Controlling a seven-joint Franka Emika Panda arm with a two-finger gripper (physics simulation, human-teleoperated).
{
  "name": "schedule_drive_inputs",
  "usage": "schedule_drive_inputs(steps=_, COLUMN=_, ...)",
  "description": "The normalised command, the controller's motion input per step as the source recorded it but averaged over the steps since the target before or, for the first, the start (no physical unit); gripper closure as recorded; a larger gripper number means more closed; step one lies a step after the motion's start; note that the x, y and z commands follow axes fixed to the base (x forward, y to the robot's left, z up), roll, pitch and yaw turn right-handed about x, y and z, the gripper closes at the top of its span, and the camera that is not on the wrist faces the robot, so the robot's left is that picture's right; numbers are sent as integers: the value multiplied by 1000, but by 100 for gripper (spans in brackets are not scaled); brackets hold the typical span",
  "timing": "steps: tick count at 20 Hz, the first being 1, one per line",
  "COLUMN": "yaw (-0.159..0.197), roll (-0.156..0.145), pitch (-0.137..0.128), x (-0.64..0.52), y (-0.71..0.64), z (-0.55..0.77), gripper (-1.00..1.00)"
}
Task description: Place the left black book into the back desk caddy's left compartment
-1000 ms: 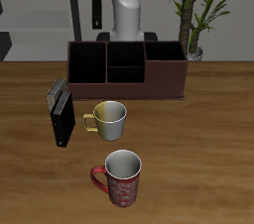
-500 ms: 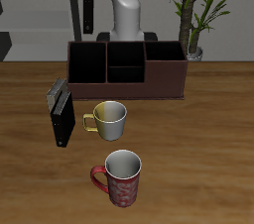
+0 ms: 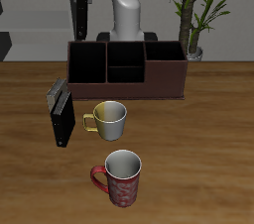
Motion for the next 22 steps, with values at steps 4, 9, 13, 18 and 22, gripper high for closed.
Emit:
schedule_drive_inputs(steps=4, yaw=-8, roll=-27, pitch=15, x=91, y=-125, z=-173, gripper=100)
schedule_drive_inputs(steps=9, yaw=-18, roll=2, pitch=20, x=82, y=0, z=-164, gripper=100)
schedule_drive_inputs(steps=13, yaw=-26, roll=6, pitch=20, x=26, y=23, z=-146, gripper=100)
schedule_drive_inputs(steps=18, yaw=-10, roll=10, pitch=17, x=-14, y=68, z=-168, gripper=100)
schedule_drive_inputs(steps=22, yaw=-6, roll=15, pitch=9, x=-24, y=65, z=-148, gripper=100)
